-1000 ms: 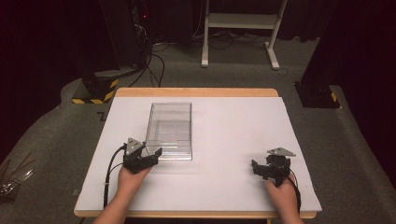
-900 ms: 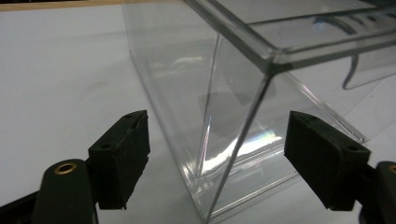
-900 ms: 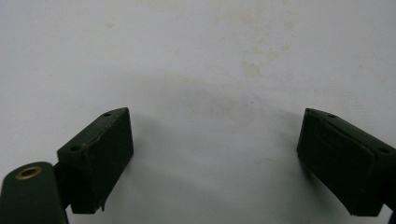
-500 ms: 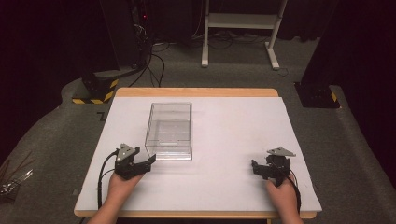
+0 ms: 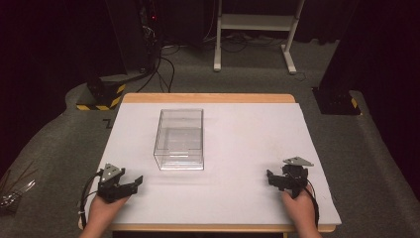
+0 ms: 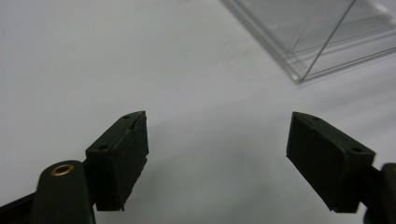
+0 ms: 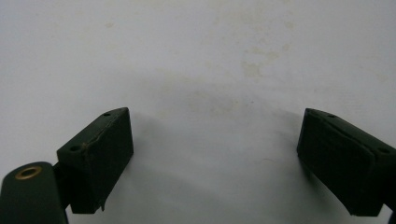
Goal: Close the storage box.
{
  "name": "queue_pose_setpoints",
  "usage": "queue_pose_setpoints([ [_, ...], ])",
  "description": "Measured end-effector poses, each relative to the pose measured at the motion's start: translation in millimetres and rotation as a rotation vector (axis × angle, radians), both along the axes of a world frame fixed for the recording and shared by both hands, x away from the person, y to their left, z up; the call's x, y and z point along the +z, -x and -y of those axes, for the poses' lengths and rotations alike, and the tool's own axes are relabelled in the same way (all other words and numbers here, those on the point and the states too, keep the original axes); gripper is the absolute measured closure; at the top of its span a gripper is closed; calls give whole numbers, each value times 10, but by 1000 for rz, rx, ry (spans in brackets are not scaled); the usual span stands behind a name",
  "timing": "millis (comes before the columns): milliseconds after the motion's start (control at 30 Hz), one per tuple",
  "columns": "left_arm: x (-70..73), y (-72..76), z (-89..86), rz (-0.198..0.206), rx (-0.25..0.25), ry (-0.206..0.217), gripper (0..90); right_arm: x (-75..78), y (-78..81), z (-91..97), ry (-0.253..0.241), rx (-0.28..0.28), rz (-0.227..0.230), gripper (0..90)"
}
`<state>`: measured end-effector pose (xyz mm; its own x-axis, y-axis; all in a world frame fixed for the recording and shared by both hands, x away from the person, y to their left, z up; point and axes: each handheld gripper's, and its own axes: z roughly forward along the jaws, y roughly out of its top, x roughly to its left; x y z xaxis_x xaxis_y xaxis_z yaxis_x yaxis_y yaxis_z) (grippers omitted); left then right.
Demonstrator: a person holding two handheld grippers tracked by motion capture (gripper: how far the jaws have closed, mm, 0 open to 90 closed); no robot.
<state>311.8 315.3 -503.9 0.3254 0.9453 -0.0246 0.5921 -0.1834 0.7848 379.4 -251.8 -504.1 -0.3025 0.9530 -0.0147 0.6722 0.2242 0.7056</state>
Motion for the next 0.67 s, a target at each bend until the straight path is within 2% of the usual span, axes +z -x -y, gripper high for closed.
queue_pose_setpoints([
  [67, -11, -1, -37, -11, 9, -7, 203, 0, 0, 0, 0, 0, 0, 105],
  [100, -18, -3, -39, -21, 5, 2, 199, 0, 0, 0, 0, 0, 0, 105],
  [167, -27, -10, -35, -35, -11, -2, 184, 0, 0, 0, 0, 0, 0, 105],
  [200, -45, -34, 11, -65, -44, -28, 159, -1, 1, 0, 0, 0, 1, 104],
  [233, -45, -34, 11, -65, -44, -28, 140, -1, 1, 0, 0, 0, 1, 104],
  [267, -47, -18, 59, -54, -54, -71, 152, -1, 1, 0, 1, 0, 1, 104],
  [300, -48, -20, 56, -53, -57, -68, 172, -1, 1, 0, 1, 0, 1, 105],
  [667, -50, -25, 46, -57, -58, -55, 170, -1, 1, 0, 4, 2, 4, 105],
])
